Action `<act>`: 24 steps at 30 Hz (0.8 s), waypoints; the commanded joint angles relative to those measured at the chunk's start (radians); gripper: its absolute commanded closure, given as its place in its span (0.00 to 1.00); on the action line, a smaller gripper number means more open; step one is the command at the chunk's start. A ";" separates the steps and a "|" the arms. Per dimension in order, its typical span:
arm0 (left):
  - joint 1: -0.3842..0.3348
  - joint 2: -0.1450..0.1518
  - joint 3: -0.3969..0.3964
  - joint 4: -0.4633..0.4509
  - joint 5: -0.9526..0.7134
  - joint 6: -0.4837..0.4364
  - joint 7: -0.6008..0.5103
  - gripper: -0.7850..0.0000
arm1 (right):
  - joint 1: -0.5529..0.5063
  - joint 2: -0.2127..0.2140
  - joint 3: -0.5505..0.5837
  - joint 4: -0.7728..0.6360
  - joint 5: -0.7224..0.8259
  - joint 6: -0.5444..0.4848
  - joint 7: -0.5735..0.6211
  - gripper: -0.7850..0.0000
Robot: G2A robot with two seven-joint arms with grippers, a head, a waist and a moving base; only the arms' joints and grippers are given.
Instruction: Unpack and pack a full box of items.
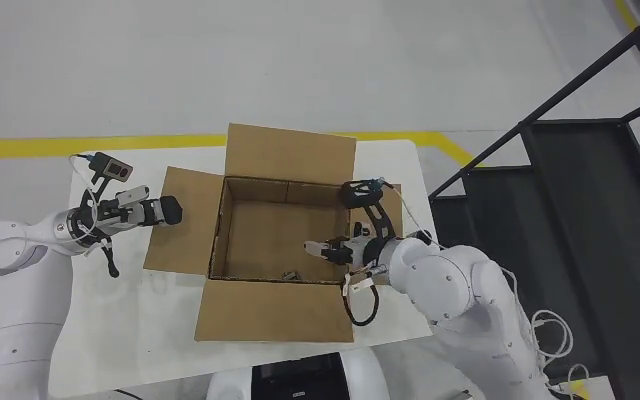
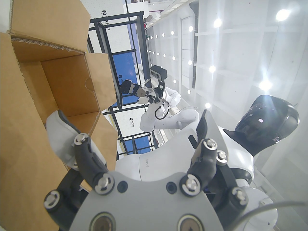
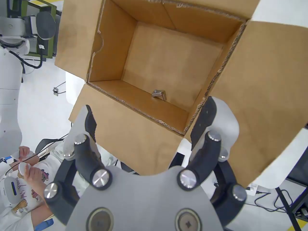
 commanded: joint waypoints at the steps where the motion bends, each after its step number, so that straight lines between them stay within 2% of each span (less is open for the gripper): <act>1: 0.000 0.000 0.000 0.000 0.000 0.000 0.000 0.00 | 0.036 -0.008 -0.063 0.058 -0.021 0.027 -0.020 0.00; 7: 0.000 0.000 0.000 0.000 0.000 0.000 0.000 0.00 | 0.149 -0.048 -0.199 0.273 -0.020 0.121 -0.115 0.00; 16: 0.000 0.000 0.000 0.000 0.000 0.000 0.000 0.00 | 0.291 -0.113 -0.355 0.556 0.068 0.190 -0.184 0.00; 19: 0.000 0.000 0.000 0.000 0.000 0.000 0.000 0.00 | 0.318 -0.126 -0.383 0.604 0.097 0.214 -0.207 0.00; 24: 0.000 0.000 0.000 0.000 0.000 0.000 0.000 0.00 | 0.318 -0.126 -0.383 0.604 0.097 0.214 -0.207 0.00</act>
